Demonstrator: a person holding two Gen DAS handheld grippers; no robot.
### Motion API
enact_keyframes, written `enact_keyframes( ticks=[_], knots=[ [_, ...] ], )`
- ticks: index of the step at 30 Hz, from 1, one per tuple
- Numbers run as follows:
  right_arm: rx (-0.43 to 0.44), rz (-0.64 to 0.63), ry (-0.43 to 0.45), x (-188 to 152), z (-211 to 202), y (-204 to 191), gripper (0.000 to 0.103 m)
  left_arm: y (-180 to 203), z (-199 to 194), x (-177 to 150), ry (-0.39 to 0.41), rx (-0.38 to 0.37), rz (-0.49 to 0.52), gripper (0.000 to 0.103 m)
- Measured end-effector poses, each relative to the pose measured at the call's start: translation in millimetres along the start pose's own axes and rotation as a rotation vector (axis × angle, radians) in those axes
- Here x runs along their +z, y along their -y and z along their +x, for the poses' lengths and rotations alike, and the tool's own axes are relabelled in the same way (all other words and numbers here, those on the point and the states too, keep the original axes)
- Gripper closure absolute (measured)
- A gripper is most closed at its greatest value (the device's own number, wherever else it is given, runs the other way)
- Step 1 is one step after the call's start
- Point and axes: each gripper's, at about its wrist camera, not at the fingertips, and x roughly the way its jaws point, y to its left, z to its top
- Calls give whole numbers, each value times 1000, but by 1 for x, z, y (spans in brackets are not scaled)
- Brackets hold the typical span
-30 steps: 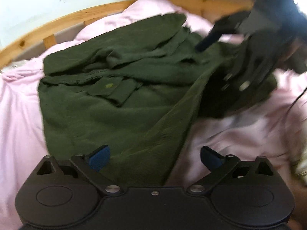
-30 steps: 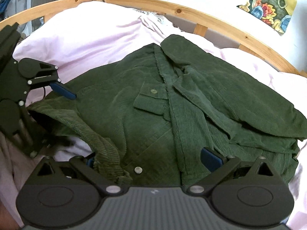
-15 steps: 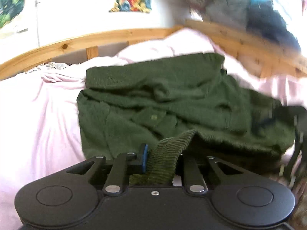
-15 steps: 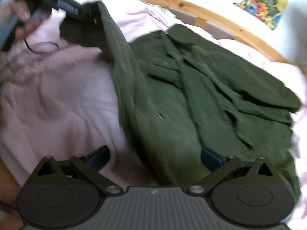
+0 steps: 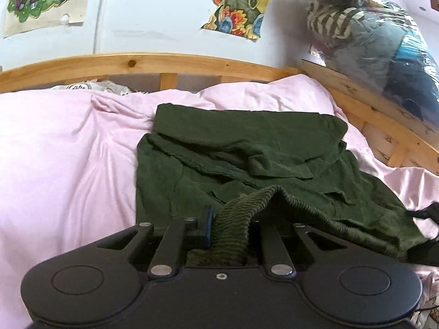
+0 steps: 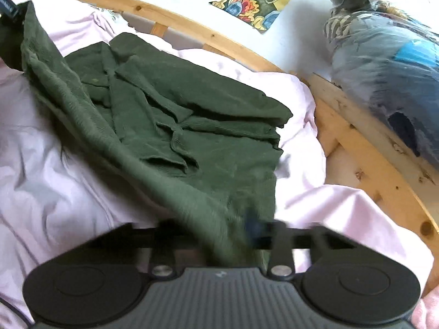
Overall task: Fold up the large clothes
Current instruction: 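Grasp the shirt hem with the left tool while the right tool grasps the hem beside it, then lift the held hem with both tools and fold it over toward the collar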
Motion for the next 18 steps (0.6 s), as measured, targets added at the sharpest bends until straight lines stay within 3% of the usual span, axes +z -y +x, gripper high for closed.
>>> enact_keyframes(
  ticks=[2,4,6,8,10,11,14,18],
  knots=[
    [19,19,-3,0,-8,3,85,-2,0,-1,-20,-2,2,86],
    [33,72,-6,1,-14,12,88,-4,-1,-5,-60,16,18,78],
    [21,123,-8,1,-17,18,92,-6,-3,-12,-107,56,42,55],
    [20,171,-10,-1,-15,21,93,-7,-5,-22,-171,121,73,41],
    [21,200,-16,-2,-15,18,96,-5,-3,-31,-232,167,100,38],
    [16,217,-17,-2,-15,18,96,-3,-1,-36,-259,177,109,41],
    [1,265,12,-2,-28,18,97,3,-3,-40,-278,127,129,85],
    [-24,303,71,2,-58,22,98,16,-30,-34,-153,128,177,89]
  ],
)
